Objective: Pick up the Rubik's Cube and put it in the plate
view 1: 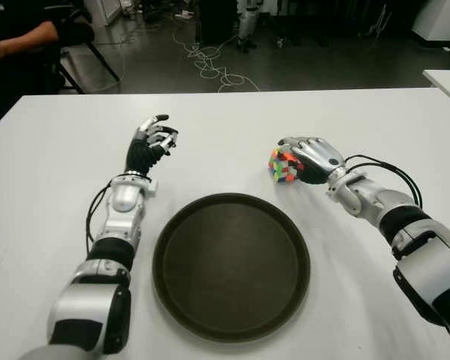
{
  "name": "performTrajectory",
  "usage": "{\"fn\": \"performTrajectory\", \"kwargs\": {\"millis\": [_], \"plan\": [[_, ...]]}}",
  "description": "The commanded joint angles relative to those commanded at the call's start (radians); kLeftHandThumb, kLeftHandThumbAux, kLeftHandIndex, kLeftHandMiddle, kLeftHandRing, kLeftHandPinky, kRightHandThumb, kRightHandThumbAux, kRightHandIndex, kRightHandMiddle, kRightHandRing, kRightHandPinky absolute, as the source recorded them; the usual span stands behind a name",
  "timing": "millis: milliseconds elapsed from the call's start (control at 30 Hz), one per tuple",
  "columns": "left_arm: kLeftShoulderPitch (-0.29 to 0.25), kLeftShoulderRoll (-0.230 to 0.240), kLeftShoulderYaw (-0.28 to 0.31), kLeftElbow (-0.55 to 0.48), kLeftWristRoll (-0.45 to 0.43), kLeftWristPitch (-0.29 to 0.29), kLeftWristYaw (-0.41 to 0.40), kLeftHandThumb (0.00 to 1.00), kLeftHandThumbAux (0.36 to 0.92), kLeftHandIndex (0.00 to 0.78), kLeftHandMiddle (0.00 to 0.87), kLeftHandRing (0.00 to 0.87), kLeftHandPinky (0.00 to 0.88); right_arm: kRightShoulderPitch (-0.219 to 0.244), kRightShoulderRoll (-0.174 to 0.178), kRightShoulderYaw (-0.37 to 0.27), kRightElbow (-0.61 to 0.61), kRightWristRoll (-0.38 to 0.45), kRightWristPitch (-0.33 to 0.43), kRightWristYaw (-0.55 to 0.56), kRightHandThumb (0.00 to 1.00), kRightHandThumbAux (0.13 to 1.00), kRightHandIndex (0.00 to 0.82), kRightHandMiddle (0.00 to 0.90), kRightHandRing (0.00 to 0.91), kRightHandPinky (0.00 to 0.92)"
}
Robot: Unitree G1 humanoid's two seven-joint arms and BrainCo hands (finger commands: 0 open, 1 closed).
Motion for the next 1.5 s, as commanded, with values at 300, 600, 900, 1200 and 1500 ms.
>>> {"fn": "performTrajectory", "kwargs": {"millis": [300,600,900,1200,1500], "plan": [[-0.002,0.002,-0.005,-0.001,0.003,0.007,0.000,0.288,0.672,0.217,0.406,0.488,0.560,0.000,0.004,-0.006,0.003,0.005,0.012,0.001,0.825,0.695,0.428,0.434,0.421,0.482],[0.000,-0.001,-0.002,0.000,-0.005,-0.007,-0.007,0.295,0.680,0.225,0.406,0.491,0.548,0.002,0.005,-0.017,0.003,0.013,0.009,0.020,0.839,0.690,0.441,0.435,0.403,0.452],[-0.001,-0.003,-0.001,-0.002,-0.007,0.004,-0.006,0.298,0.706,0.217,0.404,0.487,0.554,0.004,0.005,-0.018,0.000,0.004,0.004,-0.008,0.837,0.692,0.417,0.451,0.444,0.485],[-0.001,0.000,-0.006,-0.003,0.002,0.008,0.001,0.281,0.692,0.219,0.393,0.472,0.538,-0.001,0.010,-0.017,0.006,0.000,-0.015,-0.061,0.930,0.677,0.382,0.434,0.494,0.380],[-0.004,0.003,-0.005,0.004,0.003,0.003,-0.001,0.296,0.692,0.225,0.403,0.479,0.544,-0.007,0.014,-0.030,0.023,0.015,-0.013,-0.025,0.282,0.770,0.221,0.168,0.189,0.194]]}}
